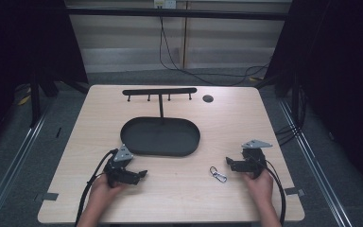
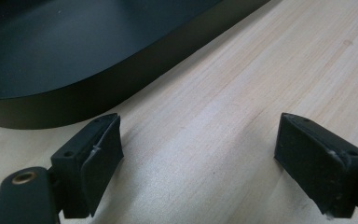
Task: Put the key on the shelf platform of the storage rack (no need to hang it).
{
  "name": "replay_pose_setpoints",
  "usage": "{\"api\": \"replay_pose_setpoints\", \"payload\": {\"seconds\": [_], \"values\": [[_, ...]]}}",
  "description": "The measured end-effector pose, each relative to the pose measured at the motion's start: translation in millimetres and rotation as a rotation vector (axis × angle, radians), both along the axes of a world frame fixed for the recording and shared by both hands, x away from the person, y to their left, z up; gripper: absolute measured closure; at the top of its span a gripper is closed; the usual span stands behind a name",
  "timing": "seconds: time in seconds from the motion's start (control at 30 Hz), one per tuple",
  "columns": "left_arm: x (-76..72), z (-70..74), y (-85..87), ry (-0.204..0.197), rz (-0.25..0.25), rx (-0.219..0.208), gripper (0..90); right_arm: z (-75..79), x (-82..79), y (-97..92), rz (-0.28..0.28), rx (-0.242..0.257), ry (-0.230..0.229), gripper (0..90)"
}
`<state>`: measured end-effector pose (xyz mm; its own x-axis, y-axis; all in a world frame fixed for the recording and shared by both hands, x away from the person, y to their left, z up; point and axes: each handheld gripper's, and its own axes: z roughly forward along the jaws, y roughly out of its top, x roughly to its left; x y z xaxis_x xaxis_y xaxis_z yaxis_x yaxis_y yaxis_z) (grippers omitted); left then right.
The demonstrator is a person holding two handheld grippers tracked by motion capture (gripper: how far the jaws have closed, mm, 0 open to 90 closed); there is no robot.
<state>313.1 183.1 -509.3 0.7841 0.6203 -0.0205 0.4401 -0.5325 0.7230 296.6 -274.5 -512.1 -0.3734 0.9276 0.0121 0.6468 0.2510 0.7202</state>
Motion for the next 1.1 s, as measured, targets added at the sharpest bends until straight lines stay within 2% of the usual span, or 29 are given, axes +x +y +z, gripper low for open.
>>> {"api": "replay_pose_setpoints", "payload": {"seconds": [0.13, 0.2, 0.27, 0.3, 0.43, 0.5, 0.67, 0.73, 0.77, 0.93, 1.03, 1.1], "values": [[0.0, 0.0, 0.0, 0.0, 0.0, 0.0, 14.4, 0.3, -1.9, -1.7, -0.004, 0.0, 0.003, 16.5], [0.0, 0.0, 0.0, 0.0, 0.0, -0.001, 14.4, 1.9, -2.4, -2.6, -0.017, -0.005, 0.019, 16.7], [0.1, 0.0, 0.0, 0.0, 0.0, 0.0, 14.4, 4.1, -3.0, -3.6, -0.02, -0.016, 0.037, 20.5], [0.2, 0.1, 0.2, -0.002, -0.002, 0.002, 14.4, 6.0, -4.0, -3.8, -0.029, -0.01, 0.051, 23.4], [0.0, 0.0, 0.0, 0.001, 0.0, 0.0, 14.4, 13.9, -7.1, -8.6, -0.029, 0.013, 0.051, 22.7], [0.1, 0.0, 0.0, 0.0, 0.0, 0.0, 14.4, 21.3, -9.3, -9.2, -0.024, 0.023, 0.067, 21.4], [0.1, 0.0, 0.0, 0.0, 0.0, 0.0, 14.4, 32.6, -13.4, -8.0, 0.015, 0.03, 0.094, 22.1], [0.1, 0.0, 0.0, 0.0, 0.0, 0.0, 14.4, 35.4, -14.8, -6.3, 0.04, 0.017, 0.111, 22.7], [0.0, 0.0, 0.0, 0.001, 0.0, -0.001, 14.4, 38.3, -15.5, -3.2, 0.056, -0.008, 0.137, 22.6], [0.1, 0.1, 0.1, -0.001, 0.0, 0.001, 14.4, 45.5, -17.0, 4.6, 0.1, -0.03, 0.156, 22.6], [0.1, 0.0, 0.0, 0.001, 0.0, 0.0, 14.4, 50.2, -18.1, 12.3, 0.139, -0.072, 0.171, 23.3], [0.1, 0.0, 0.0, 0.0, 0.0, -0.001, 14.4, 52.8, -19.4, 16.6, 0.16, -0.083, 0.18, 24.6]]}}
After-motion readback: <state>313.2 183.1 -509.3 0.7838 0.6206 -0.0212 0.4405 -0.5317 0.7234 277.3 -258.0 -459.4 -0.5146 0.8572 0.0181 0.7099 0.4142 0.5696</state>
